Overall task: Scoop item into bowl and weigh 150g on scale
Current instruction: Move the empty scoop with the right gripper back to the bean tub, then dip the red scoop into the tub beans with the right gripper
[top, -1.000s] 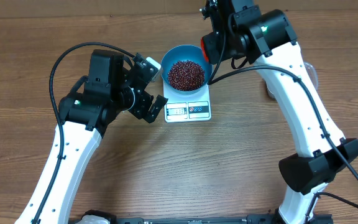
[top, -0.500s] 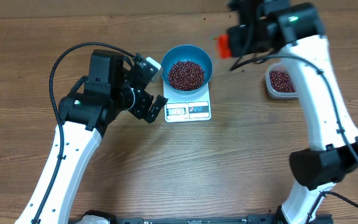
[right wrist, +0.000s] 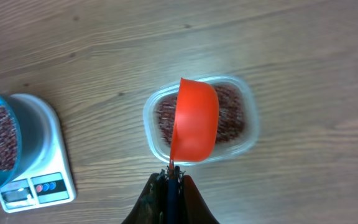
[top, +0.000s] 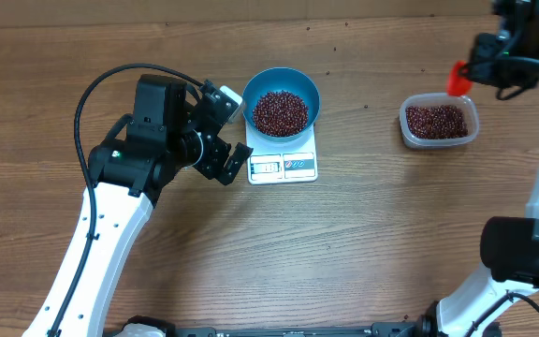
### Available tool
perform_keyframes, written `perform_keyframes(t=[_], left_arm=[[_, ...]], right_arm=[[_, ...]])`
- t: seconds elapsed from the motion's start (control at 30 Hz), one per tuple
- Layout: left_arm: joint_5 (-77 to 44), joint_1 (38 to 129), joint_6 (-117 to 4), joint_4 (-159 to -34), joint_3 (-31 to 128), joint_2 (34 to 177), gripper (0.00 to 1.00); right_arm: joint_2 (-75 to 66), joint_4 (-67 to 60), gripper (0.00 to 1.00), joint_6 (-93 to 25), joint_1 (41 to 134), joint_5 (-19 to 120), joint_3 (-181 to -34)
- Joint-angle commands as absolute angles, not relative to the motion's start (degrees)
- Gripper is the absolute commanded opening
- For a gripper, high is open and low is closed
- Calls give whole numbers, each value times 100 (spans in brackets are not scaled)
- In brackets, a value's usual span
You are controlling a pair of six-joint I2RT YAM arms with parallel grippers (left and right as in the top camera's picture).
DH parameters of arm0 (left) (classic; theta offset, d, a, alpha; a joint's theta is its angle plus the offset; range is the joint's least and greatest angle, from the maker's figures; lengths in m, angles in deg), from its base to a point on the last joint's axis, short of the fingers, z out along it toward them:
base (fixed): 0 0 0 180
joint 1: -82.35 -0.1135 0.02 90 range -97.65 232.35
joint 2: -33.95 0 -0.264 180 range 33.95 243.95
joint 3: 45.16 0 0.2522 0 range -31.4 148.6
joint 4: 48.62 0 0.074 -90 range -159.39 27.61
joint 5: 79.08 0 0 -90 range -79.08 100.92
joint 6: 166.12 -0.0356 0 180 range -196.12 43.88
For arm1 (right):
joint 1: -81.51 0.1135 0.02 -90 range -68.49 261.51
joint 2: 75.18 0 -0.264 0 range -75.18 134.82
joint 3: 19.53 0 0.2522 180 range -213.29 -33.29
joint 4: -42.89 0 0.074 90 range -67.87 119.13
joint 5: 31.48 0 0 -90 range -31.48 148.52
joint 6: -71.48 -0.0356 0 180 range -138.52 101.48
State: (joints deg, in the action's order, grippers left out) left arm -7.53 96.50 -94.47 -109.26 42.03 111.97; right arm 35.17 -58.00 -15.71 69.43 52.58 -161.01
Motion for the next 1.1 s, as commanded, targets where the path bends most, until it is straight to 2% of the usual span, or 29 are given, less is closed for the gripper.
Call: perform_keyframes(t=[0.0, 0.37, 0.57, 1.07], left_arm=[[-799, 9624, -9410, -10908, 4181, 11227, 99], [-799, 9624, -9412, -10908, 4181, 11227, 100], [-799, 9624, -9412, -10908, 4181, 11227, 99], [-799, 9624, -9412, -10908, 4181, 11227, 99]], right_arm=[[3702, -5844, 4, -1545, 6795, 5241, -16190], [4555, -5927, 4, -1554, 6718, 5272, -16190], [4795, -5890, 4, -1853, 6718, 5807, -16190], [5363, -5793, 4, -1851, 6725, 5667, -16186]])
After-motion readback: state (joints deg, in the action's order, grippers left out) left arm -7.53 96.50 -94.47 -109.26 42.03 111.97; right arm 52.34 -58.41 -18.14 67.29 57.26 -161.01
